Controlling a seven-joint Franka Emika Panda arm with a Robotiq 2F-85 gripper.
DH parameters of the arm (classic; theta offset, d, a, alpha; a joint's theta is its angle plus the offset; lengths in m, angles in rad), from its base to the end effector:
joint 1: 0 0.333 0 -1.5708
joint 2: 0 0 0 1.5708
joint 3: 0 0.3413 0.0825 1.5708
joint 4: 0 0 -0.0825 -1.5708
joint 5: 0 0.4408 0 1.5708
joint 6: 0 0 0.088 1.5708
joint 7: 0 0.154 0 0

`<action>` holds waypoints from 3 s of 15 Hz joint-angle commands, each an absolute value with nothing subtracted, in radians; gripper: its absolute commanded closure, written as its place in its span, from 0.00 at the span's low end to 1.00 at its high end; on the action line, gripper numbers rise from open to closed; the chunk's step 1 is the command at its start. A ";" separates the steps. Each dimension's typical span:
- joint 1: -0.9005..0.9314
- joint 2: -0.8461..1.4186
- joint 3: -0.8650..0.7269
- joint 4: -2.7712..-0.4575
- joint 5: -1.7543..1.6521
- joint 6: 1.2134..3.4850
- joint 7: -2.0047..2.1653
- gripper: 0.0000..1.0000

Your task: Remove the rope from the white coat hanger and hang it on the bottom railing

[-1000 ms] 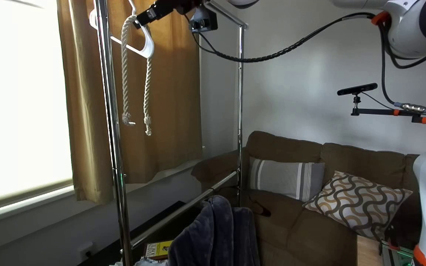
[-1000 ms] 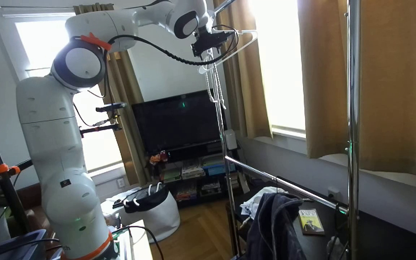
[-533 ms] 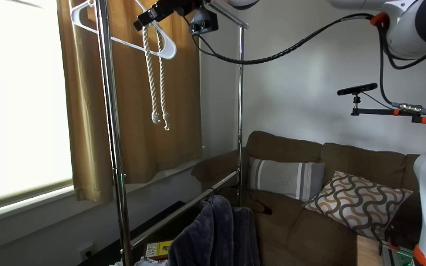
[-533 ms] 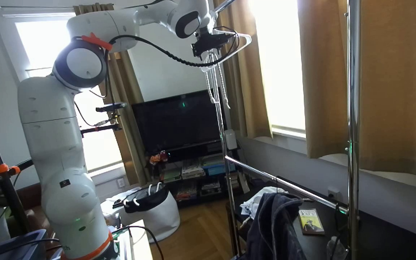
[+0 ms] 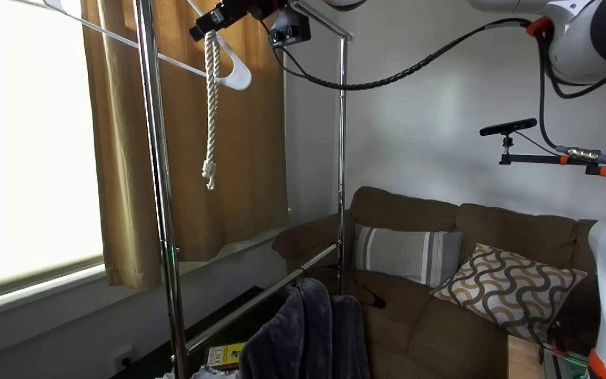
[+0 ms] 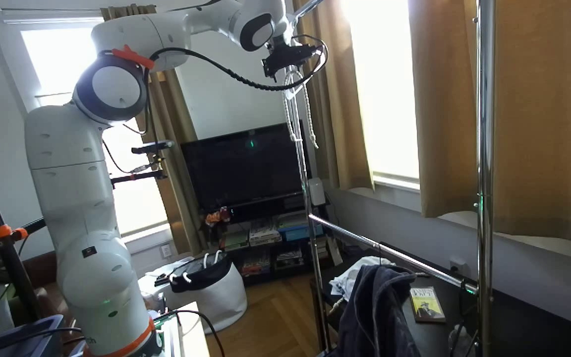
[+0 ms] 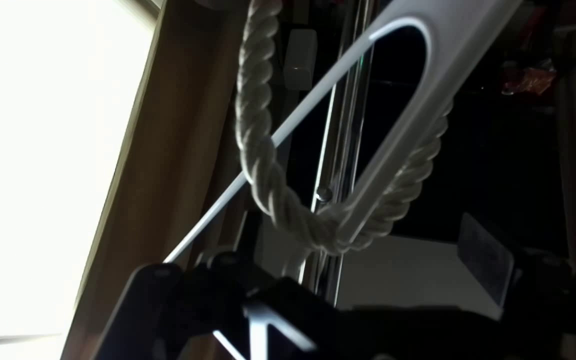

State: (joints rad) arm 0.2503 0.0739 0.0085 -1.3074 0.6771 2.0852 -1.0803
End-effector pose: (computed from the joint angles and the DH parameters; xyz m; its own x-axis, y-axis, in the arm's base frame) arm 0.6504 0.2307 0.7906 0.1172 0.5915 0.7978 0.8848 -0.4270 0.1866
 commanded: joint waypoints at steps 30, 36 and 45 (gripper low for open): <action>0.238 0.060 -0.009 -1.295 0.457 2.077 -1.115 0.00; 0.243 0.084 -0.001 -1.289 0.393 2.068 -1.100 0.00; 0.240 0.065 0.016 -1.278 0.506 2.036 -1.155 0.42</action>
